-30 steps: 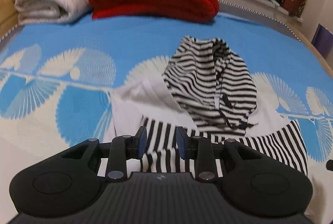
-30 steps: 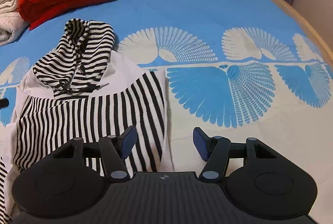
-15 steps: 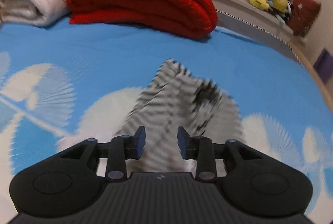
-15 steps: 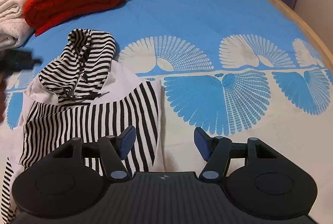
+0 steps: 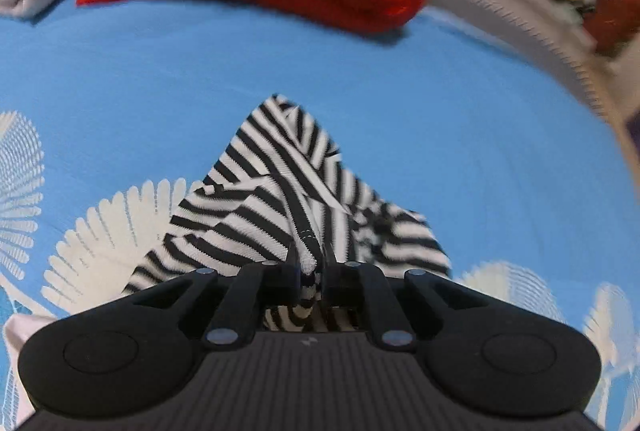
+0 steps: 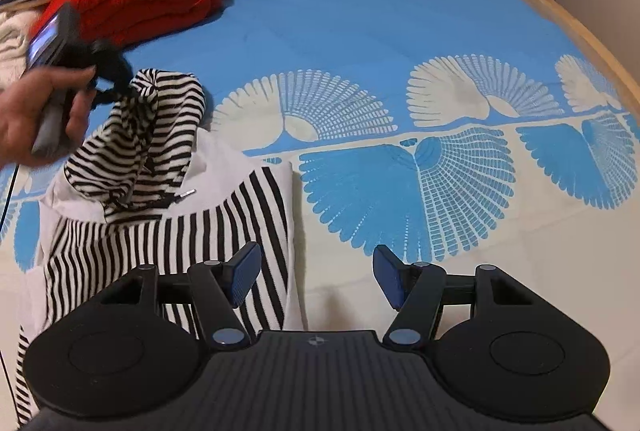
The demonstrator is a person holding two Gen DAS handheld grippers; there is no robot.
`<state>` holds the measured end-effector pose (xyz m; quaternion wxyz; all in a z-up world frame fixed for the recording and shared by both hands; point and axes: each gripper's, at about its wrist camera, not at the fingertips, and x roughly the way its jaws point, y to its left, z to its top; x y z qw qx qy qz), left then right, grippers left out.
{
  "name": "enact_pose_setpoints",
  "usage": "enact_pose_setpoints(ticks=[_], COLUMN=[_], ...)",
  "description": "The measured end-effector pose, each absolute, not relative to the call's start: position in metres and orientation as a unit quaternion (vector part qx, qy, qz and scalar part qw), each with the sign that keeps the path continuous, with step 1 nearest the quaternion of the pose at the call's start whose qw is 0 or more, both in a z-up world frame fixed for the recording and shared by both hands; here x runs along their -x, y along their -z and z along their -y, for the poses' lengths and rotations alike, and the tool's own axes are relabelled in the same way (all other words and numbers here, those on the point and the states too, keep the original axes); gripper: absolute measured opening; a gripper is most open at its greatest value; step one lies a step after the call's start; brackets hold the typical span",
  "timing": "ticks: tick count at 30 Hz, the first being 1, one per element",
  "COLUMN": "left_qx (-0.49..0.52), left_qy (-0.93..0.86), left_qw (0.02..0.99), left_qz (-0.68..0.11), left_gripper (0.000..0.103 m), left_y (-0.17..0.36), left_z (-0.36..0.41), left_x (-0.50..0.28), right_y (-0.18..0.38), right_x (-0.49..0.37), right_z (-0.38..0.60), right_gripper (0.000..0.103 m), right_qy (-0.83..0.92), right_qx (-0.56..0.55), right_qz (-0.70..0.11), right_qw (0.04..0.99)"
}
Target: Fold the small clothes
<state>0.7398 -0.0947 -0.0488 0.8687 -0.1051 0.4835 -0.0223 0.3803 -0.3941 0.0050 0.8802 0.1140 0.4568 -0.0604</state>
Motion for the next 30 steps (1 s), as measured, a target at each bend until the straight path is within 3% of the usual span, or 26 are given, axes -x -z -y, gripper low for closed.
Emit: enact_pose_setpoints(ticks=[4, 6, 11, 14, 16, 17, 23, 30], left_qx=[0.108, 0.097, -0.01, 0.031, 0.078, 0.098, 0.182, 0.231], left_qy=[0.129, 0.192, 0.159, 0.111, 0.117, 0.115, 0.047, 0.02], left_qw=[0.894, 0.883, 0.784, 0.804, 0.824, 0.829, 0.761, 0.725], left_qz=[-0.415, -0.418, -0.6, -0.584, -0.548, -0.539, -0.621, -0.648], left_gripper=[0.008, 0.008, 0.016, 0.018, 0.04, 0.043, 0.043, 0.045], left_y=[0.001, -0.009, 0.039, 0.029, 0.02, 0.021, 0.081, 0.107], left_z=[0.071, 0.06, 0.032, 0.005, -0.005, -0.007, -0.024, -0.025], left_x=[-0.619, -0.539, -0.413, -0.413, -0.43, -0.44, -0.467, -0.47], right_y=[-0.008, -0.01, -0.01, -0.01, -0.009, -0.008, 0.01, 0.04], right_x=[-0.381, -0.38, -0.377, -0.376, -0.376, -0.376, -0.384, -0.407], right_z=[0.393, 0.393, 0.394, 0.393, 0.392, 0.39, 0.378, 0.347], right_gripper=[0.064, 0.064, 0.064, 0.064, 0.064, 0.064, 0.06, 0.061], right_qy=[0.059, 0.062, 0.076, 0.088, 0.093, 0.092, 0.074, 0.038], right_qx=[-0.119, -0.121, -0.134, -0.146, -0.157, -0.163, -0.204, -0.221], right_qz=[-0.452, -0.448, -0.446, -0.441, -0.439, -0.439, -0.461, -0.503], right_qw=[0.882, 0.883, 0.882, 0.881, 0.88, 0.879, 0.86, 0.834])
